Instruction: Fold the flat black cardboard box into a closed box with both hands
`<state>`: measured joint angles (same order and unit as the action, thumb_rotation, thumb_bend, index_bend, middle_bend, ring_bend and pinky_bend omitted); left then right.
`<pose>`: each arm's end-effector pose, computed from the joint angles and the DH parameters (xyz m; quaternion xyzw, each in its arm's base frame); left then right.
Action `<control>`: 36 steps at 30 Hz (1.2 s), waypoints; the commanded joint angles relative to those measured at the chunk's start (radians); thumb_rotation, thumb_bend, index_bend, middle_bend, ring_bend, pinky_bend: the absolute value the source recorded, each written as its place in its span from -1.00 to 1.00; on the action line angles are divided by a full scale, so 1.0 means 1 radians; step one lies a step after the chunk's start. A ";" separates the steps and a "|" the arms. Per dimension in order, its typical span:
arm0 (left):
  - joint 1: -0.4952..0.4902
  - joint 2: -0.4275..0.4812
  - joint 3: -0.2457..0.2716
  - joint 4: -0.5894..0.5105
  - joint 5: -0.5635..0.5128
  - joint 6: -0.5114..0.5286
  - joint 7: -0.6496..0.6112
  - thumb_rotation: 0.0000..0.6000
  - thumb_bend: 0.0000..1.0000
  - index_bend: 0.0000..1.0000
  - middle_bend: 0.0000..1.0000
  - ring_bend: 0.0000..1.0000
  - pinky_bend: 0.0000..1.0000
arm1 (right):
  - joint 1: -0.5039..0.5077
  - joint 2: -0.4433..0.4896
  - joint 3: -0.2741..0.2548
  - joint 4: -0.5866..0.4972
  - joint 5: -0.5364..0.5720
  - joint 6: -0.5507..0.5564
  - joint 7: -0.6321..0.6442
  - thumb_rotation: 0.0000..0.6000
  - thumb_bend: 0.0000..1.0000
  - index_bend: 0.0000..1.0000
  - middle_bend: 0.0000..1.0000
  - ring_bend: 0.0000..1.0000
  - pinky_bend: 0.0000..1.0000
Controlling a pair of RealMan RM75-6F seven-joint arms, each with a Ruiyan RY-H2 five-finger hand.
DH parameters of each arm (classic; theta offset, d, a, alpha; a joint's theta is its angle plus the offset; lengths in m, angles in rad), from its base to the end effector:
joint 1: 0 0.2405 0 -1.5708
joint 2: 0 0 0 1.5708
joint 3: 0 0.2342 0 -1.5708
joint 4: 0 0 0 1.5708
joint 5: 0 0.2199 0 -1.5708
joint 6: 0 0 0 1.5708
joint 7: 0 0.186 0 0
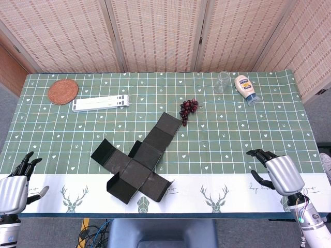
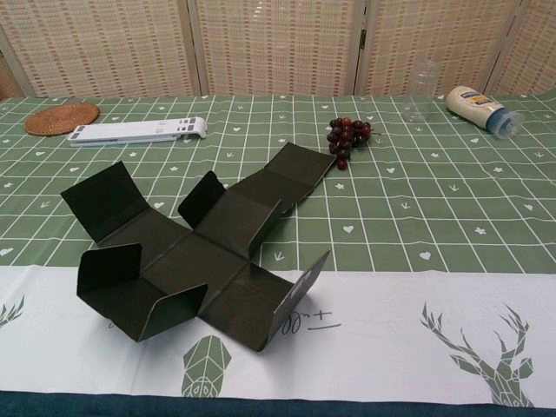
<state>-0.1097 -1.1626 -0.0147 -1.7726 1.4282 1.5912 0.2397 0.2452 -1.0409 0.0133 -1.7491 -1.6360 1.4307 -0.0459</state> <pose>-0.2618 0.2172 0.1299 -0.5749 -0.3719 -0.3835 0.6198 -0.2207 -0.2479 0.1260 0.6796 -0.3304 0.4304 0.4937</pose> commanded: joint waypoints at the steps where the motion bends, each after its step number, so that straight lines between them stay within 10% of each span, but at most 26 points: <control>1: 0.003 0.002 -0.002 0.001 0.003 -0.001 -0.001 1.00 -0.71 -0.60 -0.79 -0.50 0.05 | -0.001 -0.002 0.004 -0.008 0.001 -0.001 -0.012 1.00 -0.28 -0.41 -0.24 0.07 0.73; 11: 0.017 0.001 -0.006 0.008 0.020 -0.008 -0.026 1.00 -0.71 -0.60 -0.79 -0.50 0.05 | 0.007 0.004 0.021 -0.045 0.013 -0.027 -0.064 1.00 -0.28 -0.41 -0.24 0.10 0.73; 22: 0.033 0.008 -0.009 0.004 0.045 -0.005 -0.038 1.00 -0.71 -0.60 -0.79 -0.50 0.05 | 0.292 -0.089 0.118 -0.070 0.134 -0.446 -0.119 1.00 -0.28 -0.48 -0.31 0.57 1.00; 36: 0.054 0.027 -0.012 -0.032 0.063 0.007 -0.022 1.00 -0.71 -0.60 -0.79 -0.50 0.05 | 0.638 -0.375 0.210 0.167 0.457 -0.827 -0.231 1.00 -0.01 -0.79 -0.61 0.60 1.00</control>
<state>-0.0567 -1.1360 -0.0267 -1.8041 1.4909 1.5982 0.2176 0.8411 -1.3757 0.2063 -1.6226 -1.2187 0.6423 -0.2530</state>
